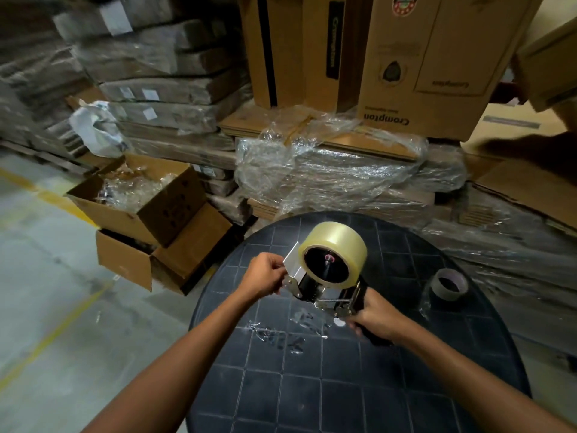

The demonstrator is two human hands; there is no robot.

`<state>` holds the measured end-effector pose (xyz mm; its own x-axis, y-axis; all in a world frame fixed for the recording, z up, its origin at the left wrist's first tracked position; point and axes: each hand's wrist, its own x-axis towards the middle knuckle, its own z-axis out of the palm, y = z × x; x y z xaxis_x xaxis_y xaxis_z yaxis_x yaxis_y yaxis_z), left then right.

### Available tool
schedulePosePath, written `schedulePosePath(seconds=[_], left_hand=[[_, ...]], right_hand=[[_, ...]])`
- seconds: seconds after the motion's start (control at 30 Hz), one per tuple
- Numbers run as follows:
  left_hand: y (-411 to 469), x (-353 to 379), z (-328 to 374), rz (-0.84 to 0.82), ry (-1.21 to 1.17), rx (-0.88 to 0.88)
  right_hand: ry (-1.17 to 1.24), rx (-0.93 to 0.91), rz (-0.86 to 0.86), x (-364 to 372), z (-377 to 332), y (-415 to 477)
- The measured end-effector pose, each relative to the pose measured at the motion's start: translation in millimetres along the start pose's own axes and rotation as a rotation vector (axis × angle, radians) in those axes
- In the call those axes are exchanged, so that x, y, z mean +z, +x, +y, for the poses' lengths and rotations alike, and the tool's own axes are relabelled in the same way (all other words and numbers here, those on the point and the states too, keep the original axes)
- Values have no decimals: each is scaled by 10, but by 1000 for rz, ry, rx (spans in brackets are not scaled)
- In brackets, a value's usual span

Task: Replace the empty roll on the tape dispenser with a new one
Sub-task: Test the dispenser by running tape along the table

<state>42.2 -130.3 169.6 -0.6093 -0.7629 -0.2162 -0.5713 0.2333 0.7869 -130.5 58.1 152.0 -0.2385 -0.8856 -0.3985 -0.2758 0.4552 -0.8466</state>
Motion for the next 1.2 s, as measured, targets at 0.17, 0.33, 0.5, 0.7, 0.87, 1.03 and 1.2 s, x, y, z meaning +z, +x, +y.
schedulePosePath(seconds=[0.17, 0.33, 0.5, 0.7, 0.87, 1.03, 1.2], left_hand=[[568, -167, -582, 26, 11, 39], [1201, -183, -1346, -132, -177, -95], [1565, 5, -1926, -215, 46, -70], [1775, 253, -2434, -219, 163, -20], [1821, 351, -2435, -168, 521, 135], [1791, 439, -2786, -29, 614, 316], [1596, 398, -2986, -86, 833, 591]], right_hand=[[-110, 17, -1, 231, -106, 778], [-130, 70, -8, 621, 165, 1586], [-161, 123, -42, 885, 441, 2059], [-264, 185, -88, 959, 670, 2527], [-323, 169, -97, 919, 790, 2598], [-381, 230, -93, 909, 865, 2622], [-400, 275, -99, 822, 883, 2625]])
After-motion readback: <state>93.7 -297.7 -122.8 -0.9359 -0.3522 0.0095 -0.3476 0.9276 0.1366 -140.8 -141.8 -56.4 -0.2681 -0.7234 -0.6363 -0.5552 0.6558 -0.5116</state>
